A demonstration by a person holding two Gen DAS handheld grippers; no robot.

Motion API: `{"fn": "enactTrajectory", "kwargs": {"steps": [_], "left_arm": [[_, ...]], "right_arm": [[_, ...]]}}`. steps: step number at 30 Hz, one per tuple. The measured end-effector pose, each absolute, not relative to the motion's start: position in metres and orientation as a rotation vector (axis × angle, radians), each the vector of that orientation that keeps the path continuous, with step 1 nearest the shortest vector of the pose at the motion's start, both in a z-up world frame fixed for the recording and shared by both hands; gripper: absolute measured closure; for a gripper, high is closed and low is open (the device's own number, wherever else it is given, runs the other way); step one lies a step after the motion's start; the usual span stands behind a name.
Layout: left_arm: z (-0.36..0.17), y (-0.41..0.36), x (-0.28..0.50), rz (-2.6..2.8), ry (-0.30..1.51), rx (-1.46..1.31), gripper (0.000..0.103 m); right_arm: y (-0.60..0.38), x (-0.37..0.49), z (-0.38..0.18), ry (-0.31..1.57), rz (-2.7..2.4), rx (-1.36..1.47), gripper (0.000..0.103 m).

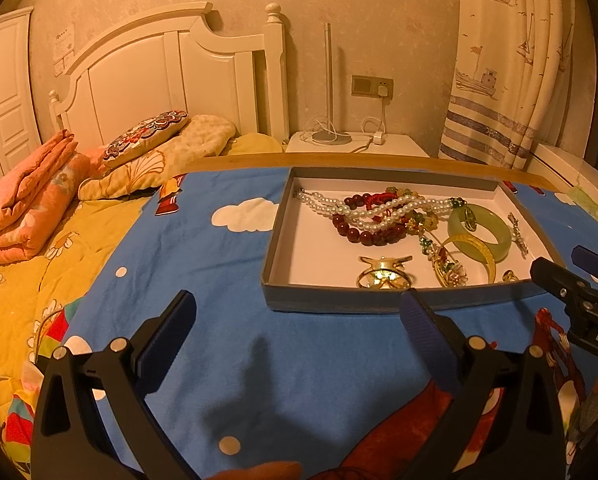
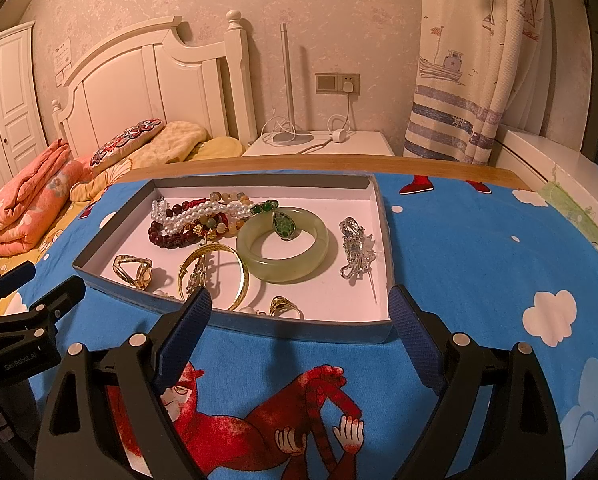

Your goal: Organize jewelry

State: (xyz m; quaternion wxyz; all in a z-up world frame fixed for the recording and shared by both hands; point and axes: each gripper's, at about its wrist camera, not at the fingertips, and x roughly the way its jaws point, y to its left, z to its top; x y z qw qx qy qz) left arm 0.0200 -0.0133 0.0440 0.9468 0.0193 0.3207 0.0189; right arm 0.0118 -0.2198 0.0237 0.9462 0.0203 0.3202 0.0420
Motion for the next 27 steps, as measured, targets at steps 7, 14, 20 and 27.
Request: {"fn": "enactTrajectory", "kwargs": {"steps": [7,14,20,27], "left_arm": [[0.0460,-0.0135,0.0189,0.055,0.645,0.042,0.002],[0.0453,-0.0114,0.0178,0.088,0.640,0.034,0.002],[0.0438,-0.0106,0.0193,0.070,0.646,0.028,0.002],[0.0404,-0.0069,0.0260,0.029,0.681,-0.008,0.002]], "right_arm": [[-0.2198,0.0119,0.0237,0.653,0.086,0.042,0.017],[-0.2198,0.0121,0.0238,0.653,0.086,0.042,0.017],[-0.2197,0.0121,0.0238,0.652,0.086,0.042,0.017],[-0.2198,0.0121,0.0238,0.653,0.087,0.045,0.017]]}}
